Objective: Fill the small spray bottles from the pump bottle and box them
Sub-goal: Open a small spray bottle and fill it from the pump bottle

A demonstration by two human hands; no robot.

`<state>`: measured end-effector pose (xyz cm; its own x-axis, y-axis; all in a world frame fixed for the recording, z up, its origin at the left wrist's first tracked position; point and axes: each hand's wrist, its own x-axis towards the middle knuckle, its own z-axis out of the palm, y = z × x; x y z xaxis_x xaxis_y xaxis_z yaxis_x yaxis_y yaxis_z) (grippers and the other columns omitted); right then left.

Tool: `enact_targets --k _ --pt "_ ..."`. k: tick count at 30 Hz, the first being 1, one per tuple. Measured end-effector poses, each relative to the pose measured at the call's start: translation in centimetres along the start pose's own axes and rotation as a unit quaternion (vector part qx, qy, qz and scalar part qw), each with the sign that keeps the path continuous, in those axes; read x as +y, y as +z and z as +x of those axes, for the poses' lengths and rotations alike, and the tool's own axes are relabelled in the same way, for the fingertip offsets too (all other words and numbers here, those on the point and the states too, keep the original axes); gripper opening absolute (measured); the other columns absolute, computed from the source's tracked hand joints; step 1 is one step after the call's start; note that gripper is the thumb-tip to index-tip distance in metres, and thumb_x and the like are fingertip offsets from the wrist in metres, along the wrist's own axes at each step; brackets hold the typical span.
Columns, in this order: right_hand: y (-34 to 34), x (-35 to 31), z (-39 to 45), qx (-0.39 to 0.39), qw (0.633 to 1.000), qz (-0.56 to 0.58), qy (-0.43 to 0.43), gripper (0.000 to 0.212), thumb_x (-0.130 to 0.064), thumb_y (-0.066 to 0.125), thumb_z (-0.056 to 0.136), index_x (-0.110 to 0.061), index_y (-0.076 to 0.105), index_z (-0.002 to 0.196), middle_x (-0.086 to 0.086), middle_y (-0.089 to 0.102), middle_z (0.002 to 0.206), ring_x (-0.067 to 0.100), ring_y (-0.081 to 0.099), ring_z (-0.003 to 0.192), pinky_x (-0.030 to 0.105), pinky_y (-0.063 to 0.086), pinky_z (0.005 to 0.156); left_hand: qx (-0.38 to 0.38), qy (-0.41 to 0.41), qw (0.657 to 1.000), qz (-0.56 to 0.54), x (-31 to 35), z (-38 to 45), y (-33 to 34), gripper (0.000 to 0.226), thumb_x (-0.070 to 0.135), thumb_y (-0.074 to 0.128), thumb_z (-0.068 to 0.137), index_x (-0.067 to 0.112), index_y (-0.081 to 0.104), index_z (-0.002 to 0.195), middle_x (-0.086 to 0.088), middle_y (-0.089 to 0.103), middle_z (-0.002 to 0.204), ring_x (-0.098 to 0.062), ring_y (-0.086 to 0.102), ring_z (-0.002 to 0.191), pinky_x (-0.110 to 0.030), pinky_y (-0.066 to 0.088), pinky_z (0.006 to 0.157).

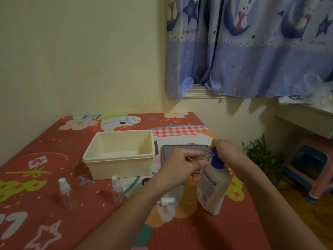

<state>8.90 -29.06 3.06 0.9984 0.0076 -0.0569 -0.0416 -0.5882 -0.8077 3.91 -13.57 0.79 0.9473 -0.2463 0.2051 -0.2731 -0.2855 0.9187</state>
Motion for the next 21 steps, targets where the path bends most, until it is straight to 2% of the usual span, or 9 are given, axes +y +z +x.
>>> enact_targets --k 3,5,8,10,13,15,17,19,21 --pt "0.1 0.1 -0.4 0.013 1.0 0.005 -0.006 0.031 -0.009 0.034 0.096 0.008 0.059 0.102 0.028 0.057 0.108 0.04 0.056 0.095 0.043 0.047 0.084 0.003 0.001 1.0 0.004 0.0 -0.1 0.1 0.029 0.018 0.068 0.089 0.014 0.07 0.117 -0.001 0.071 0.088 0.001 0.059 0.055 -0.016 0.052 0.057" --pt "0.4 0.6 -0.4 0.02 0.999 0.025 -0.018 0.026 -0.013 0.037 0.094 -0.003 0.06 0.087 0.015 0.055 0.095 0.024 0.051 0.077 0.031 0.042 0.069 0.0 0.004 1.0 0.013 0.0 -0.2 0.1 0.026 0.015 0.067 0.09 0.015 0.071 0.115 0.004 0.07 0.083 0.004 0.057 0.052 -0.015 0.05 0.056" --pt "0.3 0.7 -0.2 0.009 0.999 0.045 -0.011 0.024 -0.015 0.039 0.092 -0.008 0.059 0.08 0.013 0.054 0.09 0.013 0.046 0.062 0.026 0.039 0.058 0.0 0.003 1.0 0.007 0.0 -0.4 0.2 0.028 0.013 0.066 0.09 0.012 0.069 0.118 0.009 0.068 0.078 0.005 0.058 0.05 -0.013 0.049 0.055" --pt "0.1 0.2 -0.3 -0.002 1.0 0.016 -0.021 0.027 -0.013 0.039 0.093 -0.002 0.063 0.089 0.022 0.056 0.096 0.02 0.052 0.069 0.032 0.047 0.067 0.002 0.003 1.0 0.009 0.3 -0.6 0.2 0.031 0.015 0.066 0.09 0.011 0.067 0.121 0.009 0.066 0.077 0.004 0.058 0.05 -0.012 0.048 0.056" --pt "-0.2 -0.1 -0.1 -0.001 1.0 -0.007 -0.024 0.032 -0.007 0.036 0.095 0.008 0.061 0.109 0.03 0.056 0.118 0.044 0.052 0.108 0.046 0.043 0.094 0.007 0.001 1.0 0.012 0.6 -0.4 0.1 0.033 0.018 0.067 0.09 0.013 0.066 0.122 0.003 0.067 0.084 0.004 0.058 0.05 -0.011 0.048 0.055" --pt "-0.2 0.3 -0.1 0.01 1.0 -0.003 -0.025 0.031 -0.01 0.037 0.095 0.006 0.062 0.101 0.027 0.057 0.108 0.041 0.053 0.098 0.041 0.045 0.084 0.006 -0.002 1.0 0.009 0.6 -0.4 0.2 0.032 0.018 0.067 0.09 0.013 0.067 0.122 0.005 0.067 0.084 0.004 0.058 0.051 -0.011 0.048 0.054" --pt "0.1 0.6 -0.2 0.022 0.999 0.026 -0.025 0.025 -0.013 0.038 0.093 -0.004 0.06 0.087 0.015 0.054 0.094 0.024 0.05 0.078 0.029 0.042 0.065 0.005 -0.002 1.0 0.017 0.4 -0.4 0.3 0.029 0.018 0.067 0.09 0.015 0.069 0.119 0.009 0.067 0.079 0.004 0.058 0.051 -0.013 0.049 0.055" --pt "0.4 0.9 -0.3 0.024 0.998 0.049 -0.027 0.023 -0.012 0.038 0.093 -0.007 0.059 0.084 0.009 0.052 0.091 0.015 0.046 0.072 0.018 0.037 0.059 0.007 0.001 1.0 0.019 0.3 -0.5 0.4 0.026 0.015 0.066 0.09 0.016 0.071 0.116 0.012 0.066 0.073 0.005 0.058 0.052 -0.013 0.049 0.056" --pt "0.4 0.9 -0.4 0.016 0.998 0.061 -0.025 0.022 -0.012 0.039 0.092 -0.009 0.058 0.08 0.009 0.052 0.09 0.009 0.044 0.063 0.018 0.036 0.058 0.009 0.001 1.0 0.017 0.2 -0.6 0.4 0.028 0.015 0.066 0.09 0.015 0.07 0.118 0.012 0.064 0.072 0.006 0.059 0.052 -0.011 0.048 0.056"
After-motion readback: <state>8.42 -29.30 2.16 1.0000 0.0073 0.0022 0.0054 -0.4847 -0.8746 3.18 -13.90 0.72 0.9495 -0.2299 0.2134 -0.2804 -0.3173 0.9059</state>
